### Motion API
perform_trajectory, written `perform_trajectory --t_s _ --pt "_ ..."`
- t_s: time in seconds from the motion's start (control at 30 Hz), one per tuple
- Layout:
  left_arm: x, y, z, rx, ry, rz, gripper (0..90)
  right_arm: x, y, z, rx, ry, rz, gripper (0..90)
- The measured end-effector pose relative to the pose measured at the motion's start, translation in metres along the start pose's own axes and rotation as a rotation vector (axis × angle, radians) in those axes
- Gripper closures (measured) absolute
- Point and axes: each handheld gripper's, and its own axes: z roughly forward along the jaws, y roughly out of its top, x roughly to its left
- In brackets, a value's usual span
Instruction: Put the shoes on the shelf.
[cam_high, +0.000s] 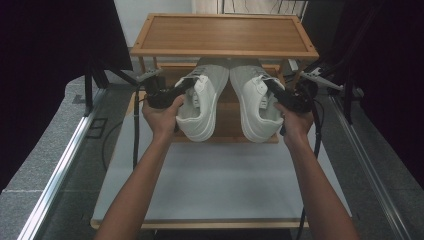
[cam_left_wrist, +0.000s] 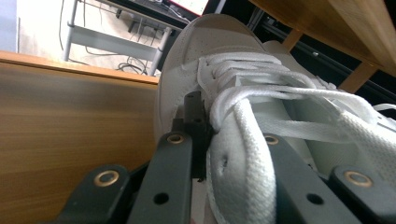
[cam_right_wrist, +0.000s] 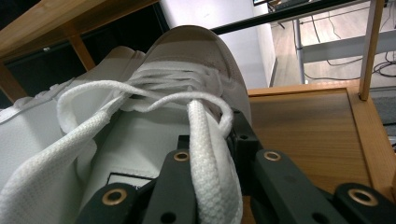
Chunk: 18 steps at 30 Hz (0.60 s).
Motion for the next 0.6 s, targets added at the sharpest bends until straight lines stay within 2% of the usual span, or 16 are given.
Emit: perform_trajectory --t_s 0.17,0.47,0.6 --pt "0.006 0.004 0.007 -0.003 0.032 -0.011 81.8 0.000 0.002 0.011 0.008 -0.021 0.005 83.0" --pt "0.011 0.009 0.021 -0.014 0.065 -0.037 81.6 0.002 0.004 0.026 0.021 -0.043 0.030 83.0" --pt "0.011 0.009 0.026 -0.017 0.090 -0.033 81.5 0.005 0.004 0.033 0.015 -0.065 0.034 83.0"
